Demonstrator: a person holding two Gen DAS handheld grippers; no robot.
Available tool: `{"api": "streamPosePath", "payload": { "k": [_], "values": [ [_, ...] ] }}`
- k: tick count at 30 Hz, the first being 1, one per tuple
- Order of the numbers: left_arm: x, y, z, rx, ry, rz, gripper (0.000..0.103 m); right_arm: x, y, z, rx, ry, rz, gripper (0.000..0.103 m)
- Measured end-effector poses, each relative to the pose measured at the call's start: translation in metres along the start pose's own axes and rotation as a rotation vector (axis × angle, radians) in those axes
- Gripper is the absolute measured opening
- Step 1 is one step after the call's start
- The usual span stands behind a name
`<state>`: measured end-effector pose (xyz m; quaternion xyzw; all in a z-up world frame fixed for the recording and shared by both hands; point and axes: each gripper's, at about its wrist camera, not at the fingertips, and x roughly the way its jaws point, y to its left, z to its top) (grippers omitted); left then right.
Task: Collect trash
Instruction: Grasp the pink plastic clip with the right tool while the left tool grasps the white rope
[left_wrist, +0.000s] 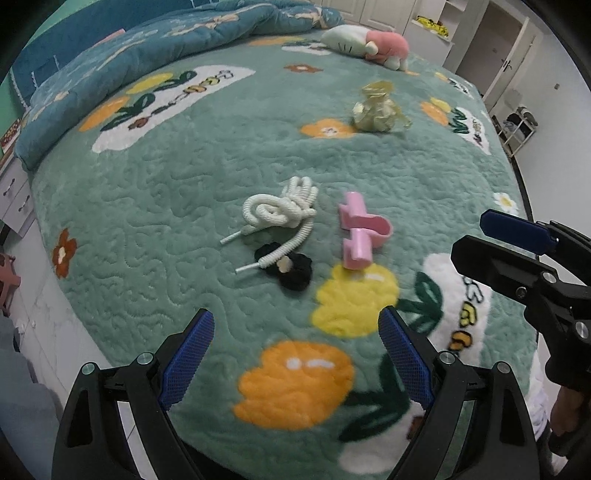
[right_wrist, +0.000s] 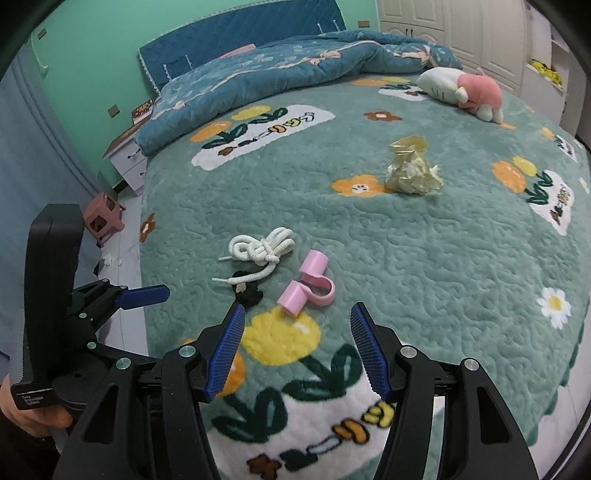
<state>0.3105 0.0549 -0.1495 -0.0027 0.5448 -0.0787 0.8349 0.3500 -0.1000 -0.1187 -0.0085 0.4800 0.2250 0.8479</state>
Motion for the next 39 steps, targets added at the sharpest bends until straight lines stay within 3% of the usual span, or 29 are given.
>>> {"api": "streamPosePath", "payload": {
  "k": [10, 26, 29, 37, 39],
  "values": [
    [0.029, 0.019, 0.015, -0.023, 0.033, 0.002, 0.089, 0.055, -0.006, 0.016, -0.006, 0.059, 0.006, 0.06],
    [0.044, 0.035, 0.025, 0.001, 0.038, 0.036, 0.089, 0.123, -0.018, 0.021, 0.02, 0.145, -0.001, 0.059],
    [0.043, 0.036, 0.028, -0.006, 0.032, 0.027, 0.089, 0.124, -0.017, 0.018, 0.001, 0.141, 0.009, 0.051],
    [0.043, 0.022, 0.05, 0.06, 0.007, 0.01, 0.089, 0.105, -0.037, 0.016, 0.056, 0.095, 0.009, 0.044],
    [0.047, 0.016, 0.059, 0.088, -0.007, 0.0, 0.089, 0.098, -0.046, 0.015, 0.08, 0.089, 0.009, 0.03]
  ]
}}
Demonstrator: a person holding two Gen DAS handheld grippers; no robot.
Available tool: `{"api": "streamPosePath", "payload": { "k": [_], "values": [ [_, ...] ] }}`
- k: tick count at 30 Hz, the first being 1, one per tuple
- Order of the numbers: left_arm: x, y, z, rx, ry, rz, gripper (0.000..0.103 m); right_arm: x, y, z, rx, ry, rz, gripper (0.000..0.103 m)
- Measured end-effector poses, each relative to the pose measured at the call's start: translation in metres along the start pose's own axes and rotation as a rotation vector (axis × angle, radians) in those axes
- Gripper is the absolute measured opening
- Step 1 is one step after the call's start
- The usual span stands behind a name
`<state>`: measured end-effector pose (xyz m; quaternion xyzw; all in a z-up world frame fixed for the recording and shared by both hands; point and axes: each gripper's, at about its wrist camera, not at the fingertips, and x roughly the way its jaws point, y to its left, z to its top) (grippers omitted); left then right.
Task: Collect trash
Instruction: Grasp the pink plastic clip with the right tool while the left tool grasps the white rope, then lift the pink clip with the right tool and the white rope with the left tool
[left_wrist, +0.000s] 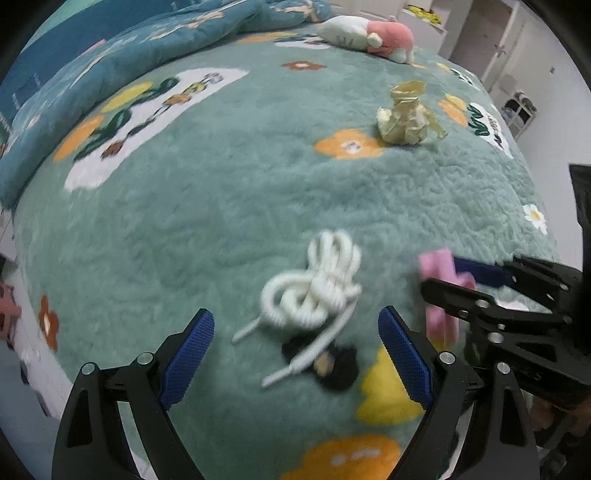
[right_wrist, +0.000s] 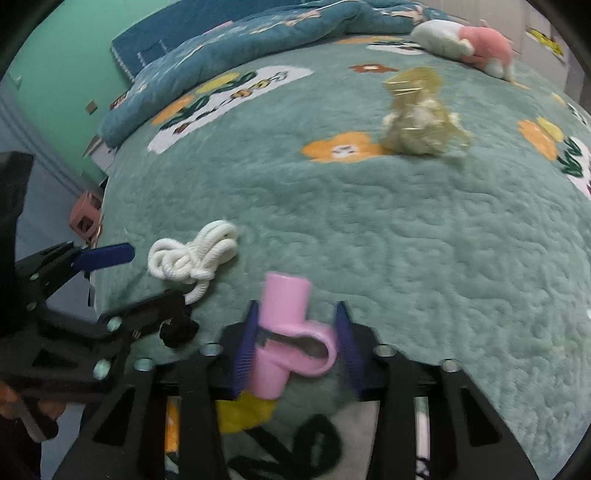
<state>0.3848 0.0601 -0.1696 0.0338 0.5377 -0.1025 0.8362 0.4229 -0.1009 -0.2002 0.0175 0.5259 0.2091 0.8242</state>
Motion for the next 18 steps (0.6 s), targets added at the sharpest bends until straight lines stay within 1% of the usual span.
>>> {"api": "streamPosePath", "payload": {
  "k": [1, 4, 5, 6, 7, 8, 9, 10, 11, 13, 14, 15, 17, 18],
  "values": [
    [0.003, -0.001, 0.003, 0.007, -0.003, -0.013, 0.089, -0.002, -0.003, 0.0, 0.009, -0.001, 0.005, 0.03],
    [0.02, -0.003, 0.013, 0.023, 0.023, -0.017, 0.089, -0.003, -0.008, -0.002, 0.003, 0.0, -0.004, 0.03],
    [0.028, -0.003, 0.014, 0.032, 0.045, -0.004, 0.089, -0.001, -0.01, -0.002, 0.003, 0.005, -0.002, 0.03],
    [0.035, -0.003, 0.013, 0.039, 0.066, 0.007, 0.086, 0.0, -0.01, -0.002, 0.005, 0.006, -0.001, 0.03],
    [0.038, -0.003, 0.013, 0.042, 0.069, 0.006, 0.081, 0.0, -0.011, -0.002, 0.004, 0.006, 0.001, 0.03],
    [0.04, -0.003, 0.012, 0.048, 0.07, 0.011, 0.081, 0.0, -0.011, -0.002, 0.002, 0.004, 0.005, 0.03],
    [0.041, -0.004, 0.011, 0.057, 0.068, 0.017, 0.078, 0.0, -0.011, -0.002, 0.001, 0.003, 0.007, 0.03],
    [0.04, -0.005, 0.01, 0.065, 0.061, 0.022, 0.072, 0.0, -0.012, -0.002, 0.002, 0.0, 0.01, 0.03],
    [0.04, -0.005, 0.01, 0.069, 0.057, 0.026, 0.069, 0.001, -0.013, -0.002, 0.001, 0.001, 0.012, 0.03],
    [0.038, -0.005, 0.011, 0.078, 0.051, 0.03, 0.051, 0.0, -0.014, -0.003, 0.011, -0.005, 0.021, 0.03],
    [0.037, -0.005, 0.011, 0.08, 0.047, 0.032, 0.048, 0.0, -0.015, -0.003, 0.012, -0.007, 0.023, 0.029],
    [0.037, -0.004, 0.011, 0.08, 0.042, 0.039, 0.041, 0.0, -0.014, -0.003, 0.01, -0.011, 0.023, 0.029],
    [0.037, -0.001, 0.012, 0.067, 0.034, 0.046, 0.036, -0.003, -0.014, -0.003, 0.008, -0.018, 0.025, 0.029],
    [0.035, 0.001, 0.012, 0.053, 0.029, 0.045, 0.031, -0.004, -0.014, -0.003, 0.01, -0.021, 0.027, 0.029]
  ]
}}
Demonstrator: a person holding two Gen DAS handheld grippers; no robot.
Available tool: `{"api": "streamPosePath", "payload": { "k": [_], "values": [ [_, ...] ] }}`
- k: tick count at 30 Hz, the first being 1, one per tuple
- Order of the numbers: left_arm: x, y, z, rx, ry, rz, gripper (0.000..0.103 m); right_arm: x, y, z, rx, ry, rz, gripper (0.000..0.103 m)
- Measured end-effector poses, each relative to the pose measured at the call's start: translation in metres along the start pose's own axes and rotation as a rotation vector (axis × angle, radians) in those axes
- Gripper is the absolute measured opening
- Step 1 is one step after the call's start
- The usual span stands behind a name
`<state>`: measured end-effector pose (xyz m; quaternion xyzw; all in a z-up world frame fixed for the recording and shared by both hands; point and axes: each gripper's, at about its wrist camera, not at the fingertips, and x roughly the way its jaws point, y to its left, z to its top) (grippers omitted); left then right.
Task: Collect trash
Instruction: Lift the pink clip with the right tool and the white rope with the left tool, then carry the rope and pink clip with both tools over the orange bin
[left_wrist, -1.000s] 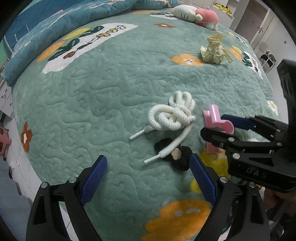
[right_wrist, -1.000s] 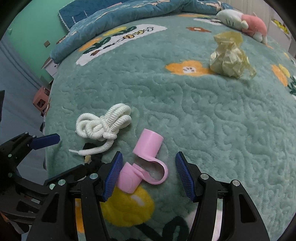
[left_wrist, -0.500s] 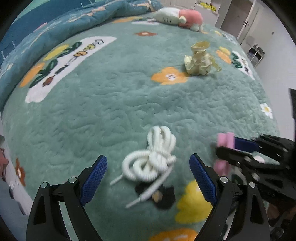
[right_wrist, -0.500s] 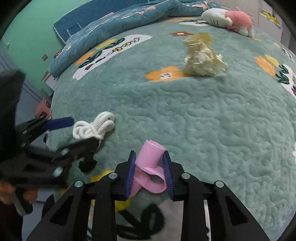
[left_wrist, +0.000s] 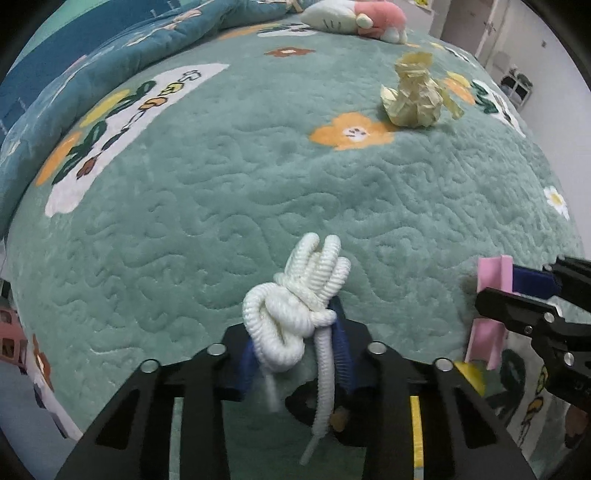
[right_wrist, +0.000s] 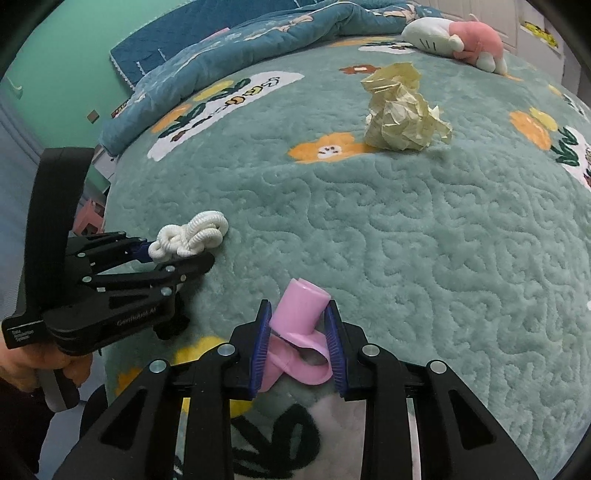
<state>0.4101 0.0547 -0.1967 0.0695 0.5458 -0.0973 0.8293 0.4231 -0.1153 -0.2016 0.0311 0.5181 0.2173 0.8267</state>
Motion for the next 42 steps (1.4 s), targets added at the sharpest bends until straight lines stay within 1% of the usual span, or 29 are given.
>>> {"api": "streamPosePath", "payload": {
  "k": [1, 3, 5, 11, 17, 22, 28, 35, 42],
  "values": [
    [-0.003, 0.003, 0.0, -0.019, -0.007, -0.003, 0.028, -0.002, 0.0, 0.0, 0.001, -0.003, -0.001, 0.029],
    [-0.008, 0.01, 0.001, -0.06, -0.013, -0.034, 0.027, -0.006, -0.001, 0.0, 0.008, -0.011, -0.002, 0.029],
    [-0.014, 0.012, 0.002, -0.075, -0.027, -0.041, 0.027, -0.01, -0.001, 0.0, 0.011, -0.019, -0.001, 0.029],
    [-0.038, 0.011, 0.008, -0.092, -0.07, -0.058, 0.027, -0.027, 0.001, 0.0, 0.013, -0.045, 0.014, 0.029],
    [-0.069, -0.002, 0.007, -0.075, -0.118, -0.057, 0.027, -0.058, 0.005, -0.004, 0.01, -0.09, 0.02, 0.029],
    [-0.099, -0.026, -0.002, -0.047, -0.151, -0.065, 0.027, -0.087, 0.009, -0.012, 0.012, -0.126, 0.024, 0.029],
    [-0.129, -0.056, -0.022, -0.032, -0.179, -0.089, 0.027, -0.128, 0.015, -0.035, 0.013, -0.162, 0.027, 0.029],
    [-0.16, -0.097, -0.051, 0.013, -0.2, -0.115, 0.027, -0.177, 0.015, -0.074, 0.04, -0.201, 0.024, 0.029],
    [-0.188, -0.142, -0.071, 0.095, -0.236, -0.137, 0.027, -0.228, 0.005, -0.114, 0.082, -0.274, -0.007, 0.029]
  ]
}}
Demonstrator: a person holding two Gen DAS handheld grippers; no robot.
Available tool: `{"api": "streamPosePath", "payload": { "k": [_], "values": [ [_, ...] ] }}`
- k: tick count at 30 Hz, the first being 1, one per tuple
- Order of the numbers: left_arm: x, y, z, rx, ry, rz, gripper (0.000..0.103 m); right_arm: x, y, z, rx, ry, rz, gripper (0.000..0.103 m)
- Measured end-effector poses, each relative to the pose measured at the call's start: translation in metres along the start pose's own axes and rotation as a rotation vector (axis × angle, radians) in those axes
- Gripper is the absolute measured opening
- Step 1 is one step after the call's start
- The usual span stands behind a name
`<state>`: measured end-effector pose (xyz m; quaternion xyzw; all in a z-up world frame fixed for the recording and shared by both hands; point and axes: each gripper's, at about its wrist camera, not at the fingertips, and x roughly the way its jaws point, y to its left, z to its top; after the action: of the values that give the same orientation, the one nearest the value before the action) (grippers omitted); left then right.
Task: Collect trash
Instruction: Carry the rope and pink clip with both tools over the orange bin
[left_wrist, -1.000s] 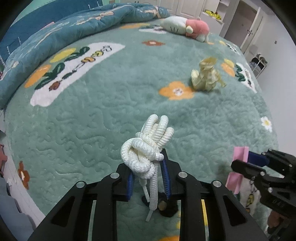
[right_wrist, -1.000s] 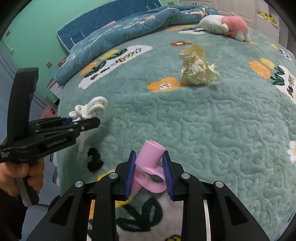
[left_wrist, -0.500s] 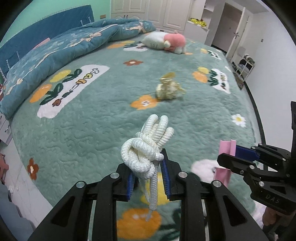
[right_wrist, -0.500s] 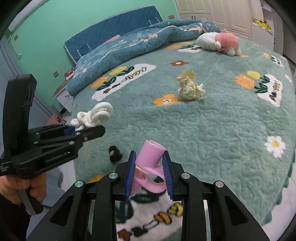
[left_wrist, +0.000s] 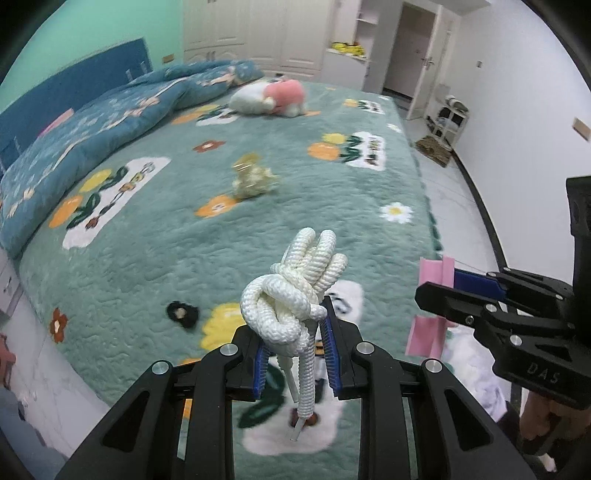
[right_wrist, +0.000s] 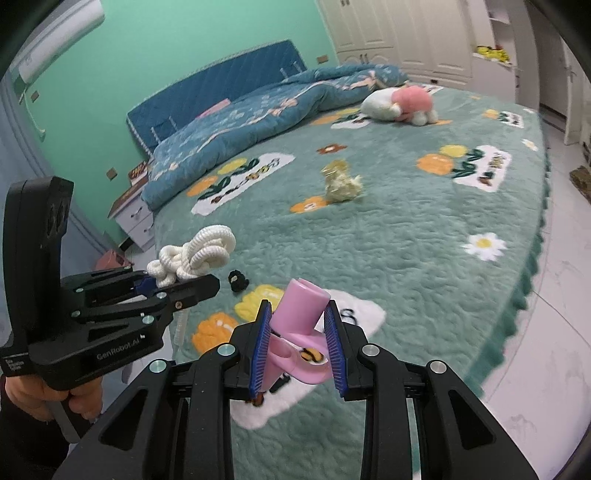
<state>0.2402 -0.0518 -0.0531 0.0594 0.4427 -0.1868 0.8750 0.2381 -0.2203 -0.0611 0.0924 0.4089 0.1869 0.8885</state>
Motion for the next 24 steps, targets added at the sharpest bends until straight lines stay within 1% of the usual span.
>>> {"api": "streamPosePath", "payload": {
  "k": [4, 10, 11, 17, 24],
  "values": [
    [-0.007, -0.035, -0.002, 0.064, -0.012, -0.029, 0.027, -0.037, -0.018, -0.016, 0.041, -0.053, -0.03, 0.029],
    [-0.007, -0.099, -0.006, 0.179, -0.015, -0.103, 0.027, -0.089, -0.051, -0.042, 0.118, -0.119, -0.096, 0.029],
    [-0.007, -0.115, -0.006, 0.21, -0.017, -0.121, 0.027, -0.103, -0.061, -0.05, 0.139, -0.134, -0.115, 0.029],
    [-0.005, -0.186, -0.016, 0.352, -0.012, -0.21, 0.027, -0.155, -0.105, -0.089, 0.245, -0.193, -0.206, 0.029],
    [0.001, -0.266, -0.037, 0.518, 0.017, -0.313, 0.027, -0.213, -0.156, -0.149, 0.385, -0.242, -0.319, 0.029]
  ]
}}
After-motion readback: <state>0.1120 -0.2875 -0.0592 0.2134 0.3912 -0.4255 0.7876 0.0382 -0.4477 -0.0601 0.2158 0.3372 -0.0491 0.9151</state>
